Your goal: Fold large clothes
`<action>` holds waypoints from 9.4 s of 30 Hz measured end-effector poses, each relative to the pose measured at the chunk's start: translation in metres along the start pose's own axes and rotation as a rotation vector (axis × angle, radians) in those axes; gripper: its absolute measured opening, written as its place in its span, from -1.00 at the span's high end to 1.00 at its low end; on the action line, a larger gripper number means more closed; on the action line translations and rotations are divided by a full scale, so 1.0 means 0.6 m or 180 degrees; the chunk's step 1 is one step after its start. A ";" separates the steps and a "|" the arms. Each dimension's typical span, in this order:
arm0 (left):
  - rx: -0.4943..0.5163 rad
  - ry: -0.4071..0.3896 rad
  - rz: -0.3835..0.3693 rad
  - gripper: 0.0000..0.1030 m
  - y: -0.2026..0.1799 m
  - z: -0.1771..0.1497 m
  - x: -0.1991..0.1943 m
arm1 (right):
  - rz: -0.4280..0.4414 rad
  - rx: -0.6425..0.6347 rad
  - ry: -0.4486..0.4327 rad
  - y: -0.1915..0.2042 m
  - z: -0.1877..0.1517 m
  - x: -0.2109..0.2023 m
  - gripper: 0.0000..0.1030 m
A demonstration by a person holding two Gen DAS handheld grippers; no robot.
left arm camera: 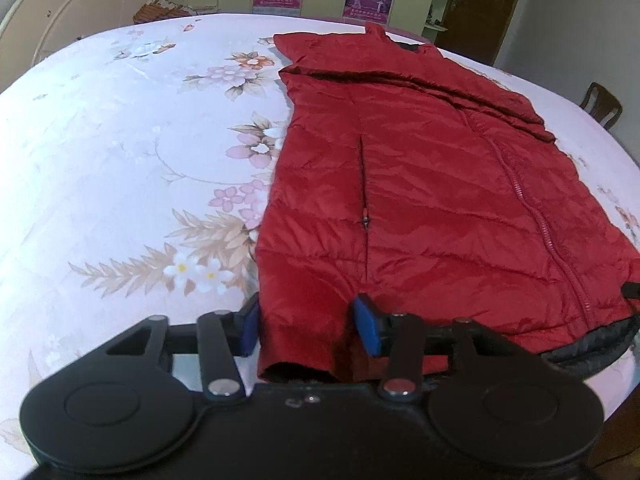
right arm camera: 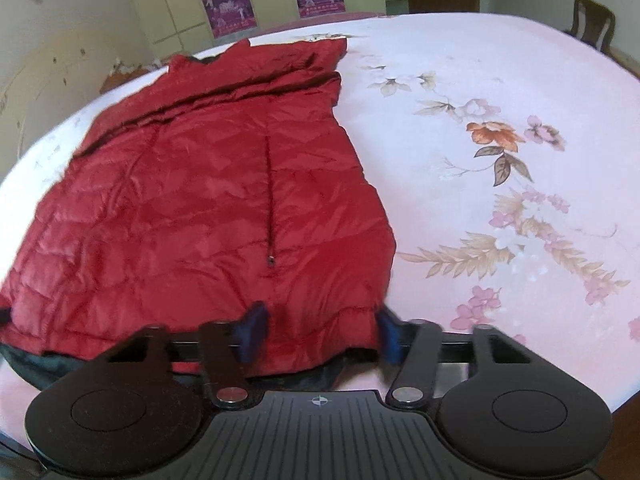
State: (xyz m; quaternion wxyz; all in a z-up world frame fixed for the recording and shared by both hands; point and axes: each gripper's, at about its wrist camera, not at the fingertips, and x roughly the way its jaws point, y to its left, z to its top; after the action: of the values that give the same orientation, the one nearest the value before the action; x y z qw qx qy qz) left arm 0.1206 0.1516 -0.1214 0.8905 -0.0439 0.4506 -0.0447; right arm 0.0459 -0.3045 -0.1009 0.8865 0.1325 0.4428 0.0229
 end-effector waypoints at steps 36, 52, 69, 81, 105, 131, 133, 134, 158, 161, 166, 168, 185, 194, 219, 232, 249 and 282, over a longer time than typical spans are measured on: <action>-0.0177 -0.1152 -0.0514 0.88 -0.037 0.255 -0.009 | 0.0187 -0.0090 -0.1127 0.056 0.270 -0.004 0.79; -0.0041 -0.1408 0.0154 0.88 -0.084 0.517 0.196 | 0.0039 -0.0111 -0.1143 0.070 0.570 0.248 0.79; 0.0069 -0.0853 0.0747 0.64 -0.077 0.595 0.378 | -0.0061 0.0029 -0.0601 0.038 0.662 0.456 0.19; -0.0204 -0.1390 0.0712 -0.76 -0.062 0.583 0.332 | -0.0179 -0.0034 -0.1190 0.045 0.661 0.413 -0.91; 0.0250 -0.0840 0.0847 -0.54 -0.109 0.535 0.433 | -0.0514 -0.0789 -0.0691 0.115 0.602 0.571 -0.61; 0.0462 -0.0867 0.0587 -0.48 -0.152 0.417 0.327 | -0.0115 -0.1017 -0.0713 0.192 0.481 0.456 -0.61; 0.0437 -0.0848 0.0608 -0.49 -0.148 0.415 0.338 | -0.0234 -0.1079 -0.0657 0.181 0.475 0.476 -0.61; 0.0430 -0.0839 0.0617 -0.48 -0.148 0.415 0.343 | -0.0268 -0.1102 -0.0648 0.176 0.473 0.483 -0.62; 0.0402 -0.0539 0.0728 -0.48 -0.141 0.441 0.322 | -0.0525 -0.1098 -0.0553 0.143 0.441 0.423 -0.62; 0.0308 -0.0523 0.0715 -0.46 -0.135 0.440 0.302 | -0.0534 -0.0932 -0.0576 0.130 0.444 0.396 -0.62; 0.0152 -0.0482 0.0599 -0.54 -0.121 0.428 0.261 | -0.0387 -0.0743 -0.0572 0.113 0.428 0.343 -0.62; 0.0075 -0.0444 0.0543 -0.54 -0.113 0.421 0.246 | -0.0306 -0.0624 -0.0543 0.107 0.419 0.323 -0.62; -0.1360 -0.0093 -0.0402 -0.55 -0.006 0.305 0.207 | 0.0457 0.0414 -0.0027 0.040 0.319 0.264 -0.62; -0.1832 -0.0441 -0.0596 -0.24 0.025 0.326 0.272 | 0.0783 0.0932 -0.0175 0.012 0.346 0.305 -0.62; -0.1490 -0.0421 -0.0355 0.72 -0.001 0.284 0.166 | 0.0756 0.0588 -0.0274 0.025 0.313 0.200 0.65; -0.1191 -0.0344 -0.0396 0.72 -0.006 0.114 0.033 | 0.0703 0.0489 -0.0119 0.023 0.140 0.068 0.65; -0.1088 -0.0150 -0.0364 0.46 -0.009 0.066 0.008 | 0.0455 0.0509 -0.0112 0.009 0.125 0.044 0.06; -0.1703 -0.0379 -0.0459 0.25 0.025 0.056 0.034 | 0.0204 -0.1079 -0.0330 0.252 0.148 0.157 -0.22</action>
State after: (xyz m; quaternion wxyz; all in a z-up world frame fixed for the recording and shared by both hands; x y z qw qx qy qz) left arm 0.1601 0.1653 -0.1199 0.8667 -0.3119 0.3889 0.0153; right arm 0.1849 -0.1628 -0.0848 0.9166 -0.0038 0.3818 0.1186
